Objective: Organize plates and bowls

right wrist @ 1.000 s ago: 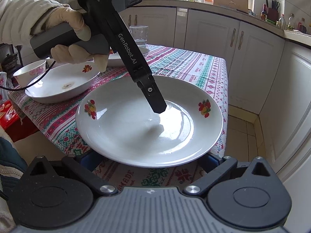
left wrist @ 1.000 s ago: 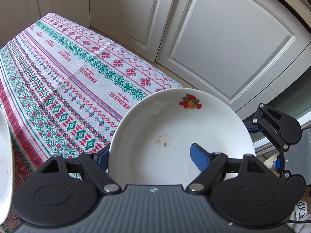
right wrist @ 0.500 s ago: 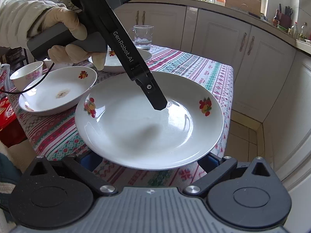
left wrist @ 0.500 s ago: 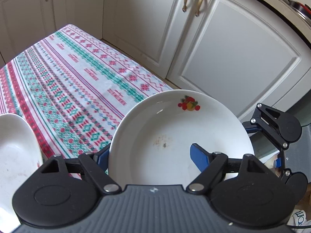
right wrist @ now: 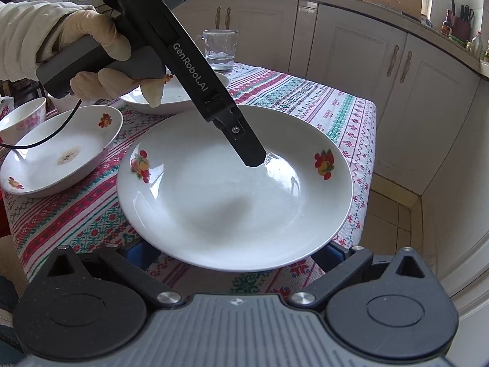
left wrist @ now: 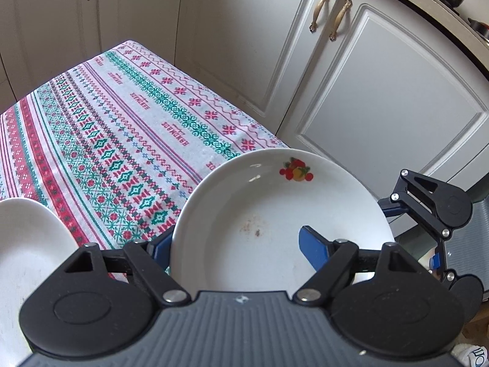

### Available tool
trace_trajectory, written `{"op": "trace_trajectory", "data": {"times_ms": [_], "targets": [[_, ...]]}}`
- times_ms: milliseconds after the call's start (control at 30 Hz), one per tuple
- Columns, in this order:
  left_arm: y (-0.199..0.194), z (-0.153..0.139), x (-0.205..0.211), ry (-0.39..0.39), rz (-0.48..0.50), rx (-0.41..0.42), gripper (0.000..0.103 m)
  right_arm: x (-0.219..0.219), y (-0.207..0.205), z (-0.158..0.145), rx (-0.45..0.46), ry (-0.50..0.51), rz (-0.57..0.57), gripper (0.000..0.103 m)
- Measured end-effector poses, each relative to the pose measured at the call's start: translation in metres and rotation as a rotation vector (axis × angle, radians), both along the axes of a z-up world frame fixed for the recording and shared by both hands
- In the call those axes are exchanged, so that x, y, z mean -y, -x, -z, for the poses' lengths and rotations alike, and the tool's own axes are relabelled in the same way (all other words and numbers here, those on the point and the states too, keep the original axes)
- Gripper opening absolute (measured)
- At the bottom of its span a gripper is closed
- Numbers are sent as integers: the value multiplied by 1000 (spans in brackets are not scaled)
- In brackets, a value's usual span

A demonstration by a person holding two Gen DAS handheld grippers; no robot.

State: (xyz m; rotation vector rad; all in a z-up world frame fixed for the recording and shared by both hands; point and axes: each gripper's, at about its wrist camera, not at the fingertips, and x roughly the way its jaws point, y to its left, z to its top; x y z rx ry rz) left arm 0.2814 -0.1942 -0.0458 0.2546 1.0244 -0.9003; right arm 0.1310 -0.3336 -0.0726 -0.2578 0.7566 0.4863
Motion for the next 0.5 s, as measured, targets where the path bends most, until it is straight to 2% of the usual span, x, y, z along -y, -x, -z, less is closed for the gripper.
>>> {"op": "trace_trajectory", "data": {"times_ms": [500], "targets": [[-9,11,7,7,-9,1,82,3,-13,7,-16,6,17,103]]}}
